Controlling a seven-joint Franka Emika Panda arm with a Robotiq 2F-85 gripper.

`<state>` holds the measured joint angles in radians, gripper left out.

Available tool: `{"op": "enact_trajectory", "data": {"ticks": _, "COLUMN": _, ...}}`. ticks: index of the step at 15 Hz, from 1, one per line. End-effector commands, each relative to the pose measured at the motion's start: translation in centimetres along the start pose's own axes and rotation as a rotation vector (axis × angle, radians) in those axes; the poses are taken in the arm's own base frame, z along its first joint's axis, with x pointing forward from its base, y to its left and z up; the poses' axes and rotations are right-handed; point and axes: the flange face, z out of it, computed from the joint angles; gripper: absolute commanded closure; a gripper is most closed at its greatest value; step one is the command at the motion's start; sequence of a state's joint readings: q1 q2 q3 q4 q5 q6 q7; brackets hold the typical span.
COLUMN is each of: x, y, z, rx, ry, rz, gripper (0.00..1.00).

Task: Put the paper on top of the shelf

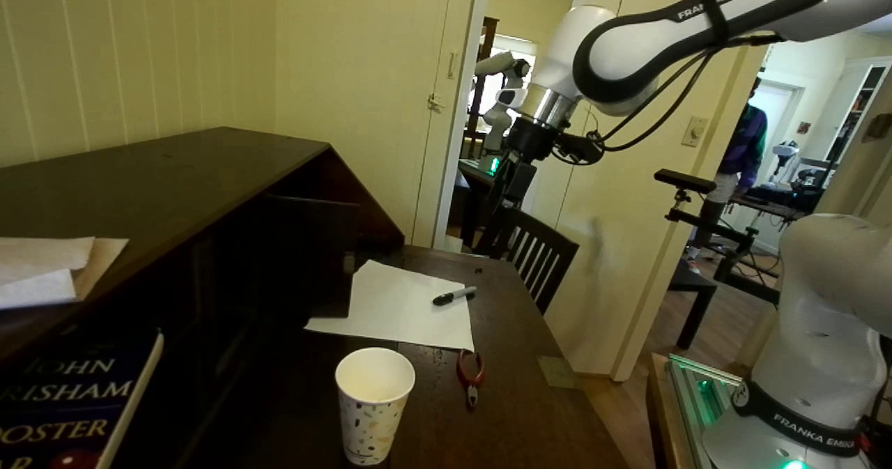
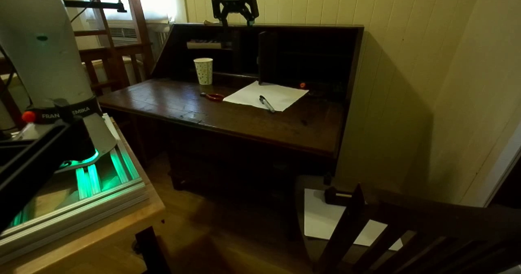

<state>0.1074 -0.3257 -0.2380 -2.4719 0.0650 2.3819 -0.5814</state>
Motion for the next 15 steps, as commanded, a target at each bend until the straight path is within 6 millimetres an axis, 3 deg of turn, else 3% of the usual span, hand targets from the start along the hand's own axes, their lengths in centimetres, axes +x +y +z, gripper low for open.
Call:
{"op": "enact_trajectory", "data": {"ticks": 1, "x": 1.7, "y": 1.2, "z": 4.1, "rx": 0.042, "ry": -0.028, "rz": -0.029, "gripper": 0.0}}
{"op": "enact_trajectory", "data": {"ticks": 6, "x": 2.7, "y": -0.2, "z": 10.2, "rx": -0.045, "ry": 0.0, "rz": -0.079, "gripper": 0.0}}
{"op": "enact_trajectory", "data": {"ticks": 9, "x": 2.4, "y": -0.6, "z": 13.3, "rx": 0.007, "ry": -0.018, "rz": -0.074, "gripper": 0.0}}
{"op": "enact_trajectory", "data": {"ticks": 10, "x": 2.6, "y": -1.0, "z": 11.9, "rx": -0.024, "ry": -0.016, "rz": -0.068, "gripper": 0.0}}
{"op": "enact_trajectory", "data": {"ticks": 12, "x": 2.2, "y": -1.1, "z": 13.5, "rx": -0.001, "ry": -0.039, "rz": -0.071, "gripper": 0.0}}
{"op": "enact_trajectory", "data": {"ticks": 15, "x": 2.2, "y": -0.8, "z": 13.5, "rx": -0.002, "ry": -0.039, "rz": -0.07, "gripper": 0.0}}
